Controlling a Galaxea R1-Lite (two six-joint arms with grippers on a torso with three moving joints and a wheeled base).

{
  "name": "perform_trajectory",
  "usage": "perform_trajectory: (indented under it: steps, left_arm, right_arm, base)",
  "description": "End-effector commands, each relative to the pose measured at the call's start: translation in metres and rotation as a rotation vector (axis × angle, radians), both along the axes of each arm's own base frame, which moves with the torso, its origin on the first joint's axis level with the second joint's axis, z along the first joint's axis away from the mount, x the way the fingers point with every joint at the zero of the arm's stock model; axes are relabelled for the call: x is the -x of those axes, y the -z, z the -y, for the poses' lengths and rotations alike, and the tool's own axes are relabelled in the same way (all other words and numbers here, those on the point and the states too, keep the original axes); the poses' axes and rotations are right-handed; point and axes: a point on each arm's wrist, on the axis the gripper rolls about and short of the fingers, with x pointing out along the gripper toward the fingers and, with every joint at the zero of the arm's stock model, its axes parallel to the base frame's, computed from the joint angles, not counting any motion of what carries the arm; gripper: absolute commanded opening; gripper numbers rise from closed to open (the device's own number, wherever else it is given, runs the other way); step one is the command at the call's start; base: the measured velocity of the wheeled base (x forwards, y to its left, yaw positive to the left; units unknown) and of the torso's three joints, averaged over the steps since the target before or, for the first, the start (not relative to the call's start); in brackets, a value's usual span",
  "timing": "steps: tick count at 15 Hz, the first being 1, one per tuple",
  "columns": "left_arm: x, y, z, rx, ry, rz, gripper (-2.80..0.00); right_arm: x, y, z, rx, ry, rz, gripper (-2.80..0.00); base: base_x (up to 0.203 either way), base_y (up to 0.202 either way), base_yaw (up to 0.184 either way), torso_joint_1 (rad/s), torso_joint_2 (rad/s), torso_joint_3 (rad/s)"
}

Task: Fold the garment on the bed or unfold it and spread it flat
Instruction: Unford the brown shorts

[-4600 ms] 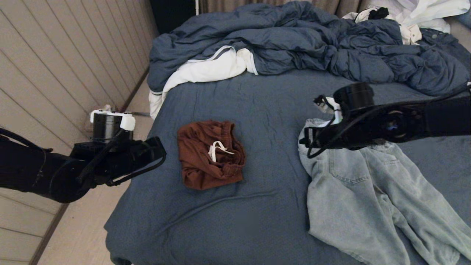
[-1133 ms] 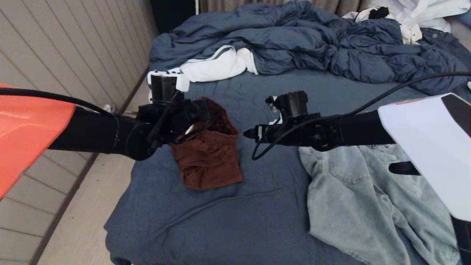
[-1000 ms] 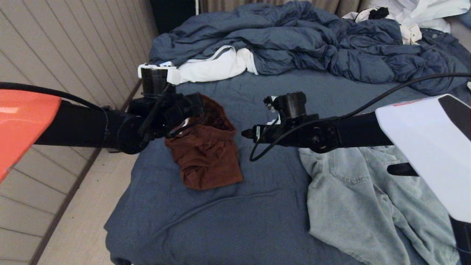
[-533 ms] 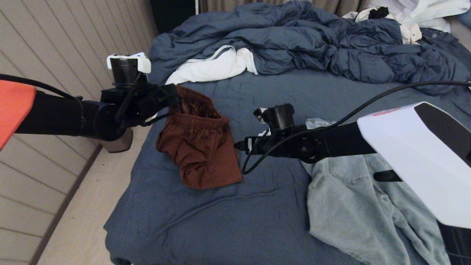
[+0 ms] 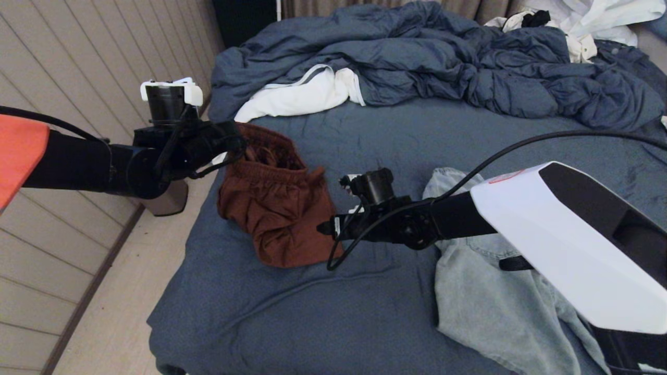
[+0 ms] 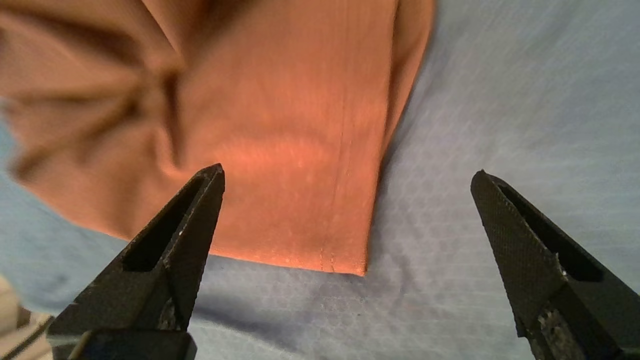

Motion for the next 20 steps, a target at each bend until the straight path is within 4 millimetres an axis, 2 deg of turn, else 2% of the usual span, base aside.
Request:
perform_trajectory:
  steps: [1,8,9,12,20]
  left_arm:
    - [-0.003,0.001,-0.003,0.003,-0.011,0.002,-2.80]
    - [-0.003,0.003,-0.002,0.001,-0.006,-0.004,-2.80]
    - [-0.003,0.003,-0.002,0.001,-0.006,-0.004,-2.80]
    - [-0.001,0.003,0.002,0.002,0.005,-0.006,-2.80]
    - [0.001,0.001,0.002,0.004,0.006,0.000,-2.80]
  right_arm:
    - [-0.001,0.018,-0.008,0.019,-0.012,-0.027,0.00]
    - [-0.009,0.050,-0.018,0.048,-0.017,-0.065,0.00]
    - [-0.007,0.050,-0.022,0.047,-0.026,-0.062,-2.80]
    - [-0.007,0.055,-0.029,0.054,-0.024,-0.058,-2.80]
    - [-0.007,0.051,-0.030,0.050,-0.022,-0.050,-2.80]
  base:
    - [0.000,0.000,0.000,0.000,0.00,0.000]
    - [0.000,0.000,0.000,0.000,0.00,0.000]
    - [0.000,0.000,0.000,0.000,0.00,0.000]
    - [0.000,0.000,0.000,0.000,0.00,0.000]
    - [0.000,0.000,0.000,0.000,0.00,0.000]
